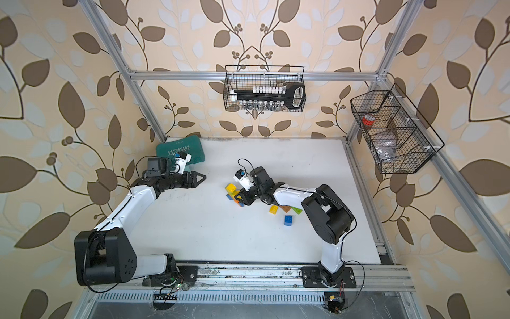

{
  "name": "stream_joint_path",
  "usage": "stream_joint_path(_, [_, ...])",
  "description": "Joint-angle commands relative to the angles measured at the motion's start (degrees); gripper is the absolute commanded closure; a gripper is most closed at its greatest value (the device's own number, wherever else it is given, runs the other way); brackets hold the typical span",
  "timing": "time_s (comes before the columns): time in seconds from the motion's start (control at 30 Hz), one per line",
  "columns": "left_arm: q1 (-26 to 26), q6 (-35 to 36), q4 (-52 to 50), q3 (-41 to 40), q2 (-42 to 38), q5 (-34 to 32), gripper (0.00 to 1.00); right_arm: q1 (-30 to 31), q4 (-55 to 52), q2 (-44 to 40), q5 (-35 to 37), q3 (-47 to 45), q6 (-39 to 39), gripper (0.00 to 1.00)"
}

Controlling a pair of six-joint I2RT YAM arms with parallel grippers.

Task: Assemble a fork with lego
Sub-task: Adjust the lego brick at the center of the board.

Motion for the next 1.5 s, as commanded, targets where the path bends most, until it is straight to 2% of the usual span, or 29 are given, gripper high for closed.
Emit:
stream_joint_path(0.0, [0.8, -0.7, -1.9, 2.1, -1.0, 2.2, 0.31, 0.3, -2.6, 1.6, -3.0, 2.5, 0.7, 0.66])
stream_joint_path(0.13, [1.0, -1.2, -2.7, 2.7, -1.1, 2.6, 0.34, 0.2, -4.7, 1.9, -7.8, 4.1, 1.6, 0.7])
stream_joint_path(0.3, [1.3, -3.2, -4.9, 4.1, -1.5, 2.8, 0.35, 0.3, -10.5, 3.9, -18.9, 8.2, 1.7, 0.71])
stream_joint_path(0.5, [1.8, -4.0, -8.2, 6.1, -0.3, 5.1, 0.35, 1.1, -19.2, 11.5, -28.8, 16.8, 3.3, 0.68])
stream_joint_path(0.73, [1.8, -3.3, -7.8, 4.6, -2.2, 4.1, 0.28, 2.1, -24.9, 19.1, -31.7, 24.0, 4.6, 0.63])
stream_joint_path(0.83, [1.9, -6.6, -4.3, 2.5, -3.2, 4.9, 0.25, 2.1, -26.3, 21.5, -31.0, 26.3, 5.8, 0.59])
stream_joint_path(0.97, [1.9, -10.7, 0.5, 0.2, -3.7, 9.7, 0.15, 2.0, -27.5, 22.4, -28.4, 27.2, 6.4, 0.47])
stream_joint_path(1.03, [1.9, -10.8, 0.4, 0.4, -3.5, 11.5, 0.01, 1.9, -26.9, 21.8, -27.3, 26.7, 6.4, 0.42])
stream_joint_path(1.1, [1.9, -11.6, 2.2, -0.4, -4.4, 13.9, 0.01, 1.7, -26.9, 20.7, -25.7, 26.0, 5.8, 0.37])
stream_joint_path(1.2, [1.9, -13.1, 3.4, -0.8, -5.3, 14.0, 0.01, 1.2, -26.5, 18.2, -23.3, 24.3, 5.2, 0.32])
stream_joint_path(1.33, [1.9, -18.0, 7.5, -1.7, -3.8, 17.6, 0.01, 0.6, -23.8, 12.3, -18.3, 19.4, 4.9, 0.24])
stream_joint_path(1.37, [1.9, -19.2, 8.5, -1.5, -2.7, 19.4, 0.01, 0.5, -22.9, 10.1, -15.8, 17.7, 5.0, 0.2])
stream_joint_path(1.4, [1.9, -20.3, 9.5, -1.2, -1.6, 21.7, 0.01, 0.4, -22.3, 8.0, -13.0, 16.1, 4.7, 0.05])
stream_joint_path(1.43, [1.8, -20.4, 9.7, -0.7, -0.6, 23.9, 0.01, 0.4, -22.3, 6.2, -10.5, 14.9, 4.6, 0.01])
stream_joint_path(1.47, [1.6, -20.0, 8.7, 0.1, 0.2, 25.0, 0.01, 0.4, -22.0, 4.1, -6.9, 13.4, 4.7, 0.01])
